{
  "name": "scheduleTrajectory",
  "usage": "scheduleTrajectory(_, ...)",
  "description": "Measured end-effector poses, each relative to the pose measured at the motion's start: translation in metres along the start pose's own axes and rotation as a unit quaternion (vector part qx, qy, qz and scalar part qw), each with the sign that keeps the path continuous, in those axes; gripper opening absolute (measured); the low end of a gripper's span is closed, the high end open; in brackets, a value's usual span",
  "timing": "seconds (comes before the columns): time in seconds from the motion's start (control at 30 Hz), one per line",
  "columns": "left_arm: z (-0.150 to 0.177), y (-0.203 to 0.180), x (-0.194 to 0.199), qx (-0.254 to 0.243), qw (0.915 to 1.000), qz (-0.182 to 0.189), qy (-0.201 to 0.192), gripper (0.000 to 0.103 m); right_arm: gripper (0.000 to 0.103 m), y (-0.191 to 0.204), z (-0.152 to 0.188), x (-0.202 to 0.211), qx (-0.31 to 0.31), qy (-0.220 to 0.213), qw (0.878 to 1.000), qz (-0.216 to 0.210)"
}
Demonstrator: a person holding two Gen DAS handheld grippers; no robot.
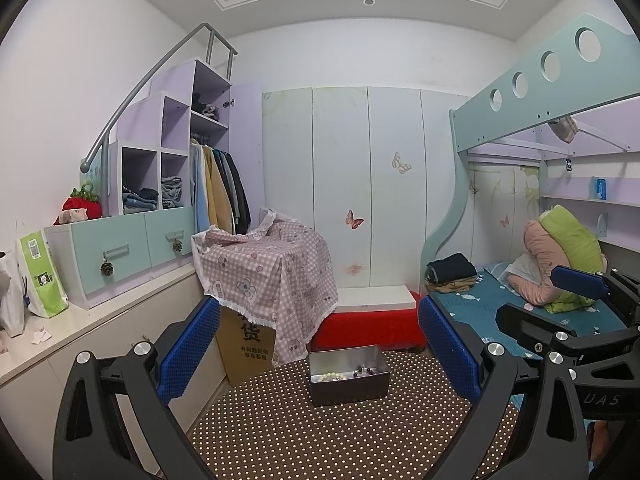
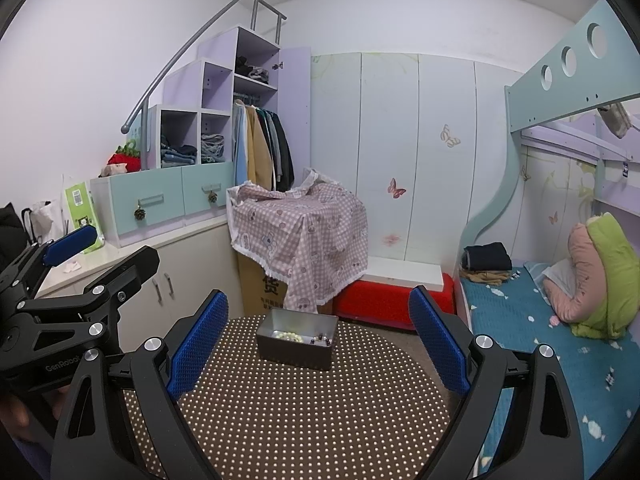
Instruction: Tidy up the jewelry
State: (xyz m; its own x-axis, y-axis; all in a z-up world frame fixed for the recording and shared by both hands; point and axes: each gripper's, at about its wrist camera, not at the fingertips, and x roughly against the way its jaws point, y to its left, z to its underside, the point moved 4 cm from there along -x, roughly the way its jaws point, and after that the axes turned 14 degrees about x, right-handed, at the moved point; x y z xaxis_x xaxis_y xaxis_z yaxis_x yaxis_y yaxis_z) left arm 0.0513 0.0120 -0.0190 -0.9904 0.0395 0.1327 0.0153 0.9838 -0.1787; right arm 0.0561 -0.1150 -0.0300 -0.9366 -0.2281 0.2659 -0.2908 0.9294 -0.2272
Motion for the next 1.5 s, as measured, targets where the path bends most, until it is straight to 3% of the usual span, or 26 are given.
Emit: scheduleTrajectory(1.5, -0.0025, 0.0033, -0.0035, -0.003, 1.0, -0.004, 0.001, 0.096, 0.089, -0.0027, -0.0047, 0.0001, -0.001, 0.003, 1.0, 0.0)
